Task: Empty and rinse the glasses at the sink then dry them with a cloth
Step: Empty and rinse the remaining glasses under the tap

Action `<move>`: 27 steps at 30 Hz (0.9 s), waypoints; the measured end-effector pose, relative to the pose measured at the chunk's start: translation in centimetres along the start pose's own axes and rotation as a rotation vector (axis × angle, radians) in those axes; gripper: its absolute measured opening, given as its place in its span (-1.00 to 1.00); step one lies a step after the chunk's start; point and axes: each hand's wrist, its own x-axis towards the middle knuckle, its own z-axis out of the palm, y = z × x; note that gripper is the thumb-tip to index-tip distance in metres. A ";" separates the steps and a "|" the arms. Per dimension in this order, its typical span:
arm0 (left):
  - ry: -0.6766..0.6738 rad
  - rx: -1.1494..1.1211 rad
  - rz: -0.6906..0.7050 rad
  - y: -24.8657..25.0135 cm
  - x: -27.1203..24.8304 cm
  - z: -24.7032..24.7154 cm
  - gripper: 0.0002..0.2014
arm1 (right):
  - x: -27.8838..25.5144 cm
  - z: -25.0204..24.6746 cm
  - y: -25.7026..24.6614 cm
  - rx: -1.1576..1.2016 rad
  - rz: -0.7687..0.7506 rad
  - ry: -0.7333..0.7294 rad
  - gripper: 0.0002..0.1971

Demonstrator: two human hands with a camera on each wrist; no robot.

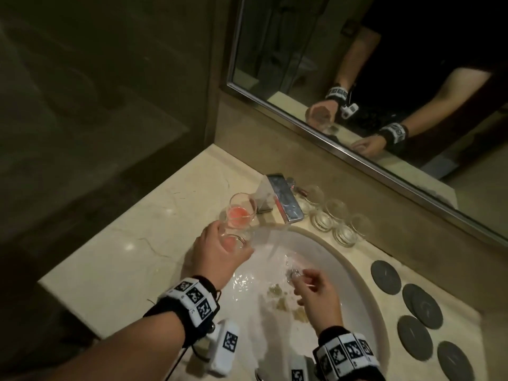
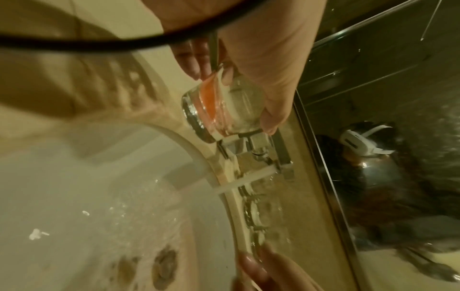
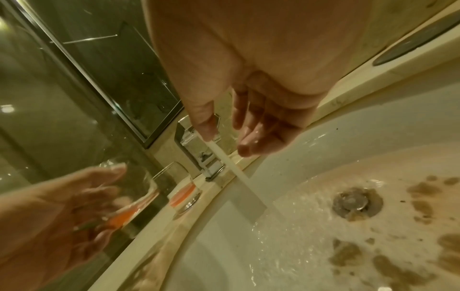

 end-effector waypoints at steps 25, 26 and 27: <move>-0.626 -0.312 -0.703 -0.9 0.7 12.8 -0.21 | 6.3 -0.1 4.3 -0.162 0.189 0.254 -0.51; -0.646 -0.351 -0.694 -1.4 1.0 13.1 -0.08 | 6.5 -0.1 4.0 -0.118 0.178 0.242 -0.50; -0.672 -0.395 -0.681 -1.3 1.2 13.0 0.02 | 6.7 0.0 3.7 -0.015 0.191 0.210 -0.52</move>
